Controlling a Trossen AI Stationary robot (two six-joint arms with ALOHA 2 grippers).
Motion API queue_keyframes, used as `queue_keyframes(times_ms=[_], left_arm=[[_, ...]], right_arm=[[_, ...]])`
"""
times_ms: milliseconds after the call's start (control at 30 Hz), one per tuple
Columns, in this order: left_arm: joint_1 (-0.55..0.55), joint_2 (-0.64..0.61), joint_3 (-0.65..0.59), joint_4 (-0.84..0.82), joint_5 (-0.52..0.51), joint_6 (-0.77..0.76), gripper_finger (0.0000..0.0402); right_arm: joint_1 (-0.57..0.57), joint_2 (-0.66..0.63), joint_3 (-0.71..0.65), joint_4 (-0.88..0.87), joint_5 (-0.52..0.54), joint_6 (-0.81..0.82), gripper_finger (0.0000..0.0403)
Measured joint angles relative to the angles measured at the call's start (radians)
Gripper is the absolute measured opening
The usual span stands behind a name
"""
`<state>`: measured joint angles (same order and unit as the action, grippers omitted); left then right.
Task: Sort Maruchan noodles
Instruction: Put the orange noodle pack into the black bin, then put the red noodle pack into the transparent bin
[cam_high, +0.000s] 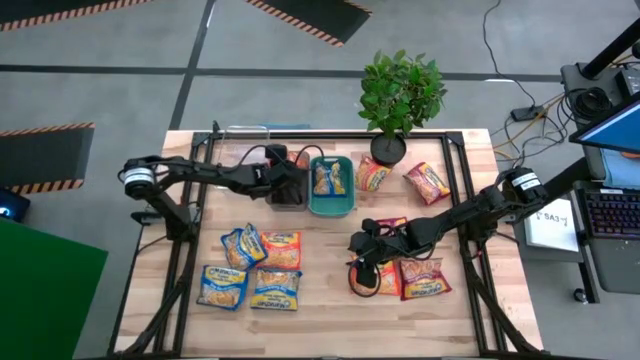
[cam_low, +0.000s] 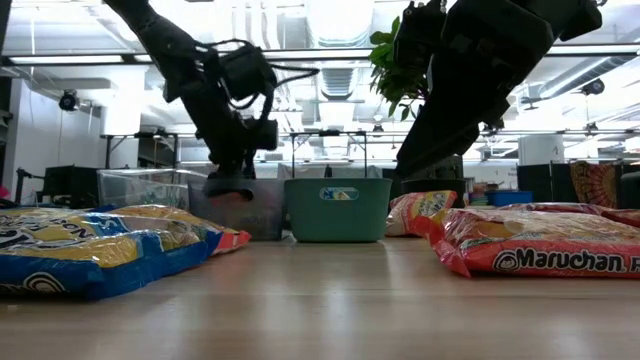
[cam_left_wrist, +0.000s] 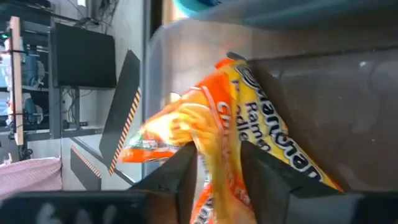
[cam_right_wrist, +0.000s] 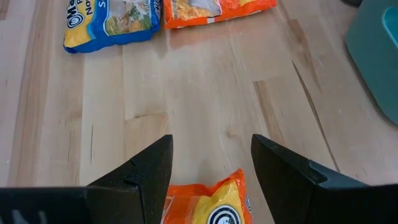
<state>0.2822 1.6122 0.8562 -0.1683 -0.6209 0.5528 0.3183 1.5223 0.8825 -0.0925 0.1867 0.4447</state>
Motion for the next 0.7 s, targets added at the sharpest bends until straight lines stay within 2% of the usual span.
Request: queue_keyframes(times_ms=[233,400,567,700], left_arm=[[-0.066,-0.128,0.0,-0.043,-0.001,-0.078,0.0164],[-0.173,-0.241,0.0,-0.083,0.007,-0.25,0.0173],[-0.319,-0.317,0.0,-0.088,0.134,-0.448,0.0168],[-0.436,-0.322,-0.002,-0.085,0.243,-0.573,0.0161]], right_arm=[[0.0,0.0,0.0,0.0,-0.001,0.012,0.0206],[0.0,0.0,0.0,0.001,-0.002,0.032,0.0206],[0.0,0.0,0.0,0.009,-0.002,0.06,0.0206],[0.0,0.0,0.0,0.03,-0.001,0.061,0.0206]])
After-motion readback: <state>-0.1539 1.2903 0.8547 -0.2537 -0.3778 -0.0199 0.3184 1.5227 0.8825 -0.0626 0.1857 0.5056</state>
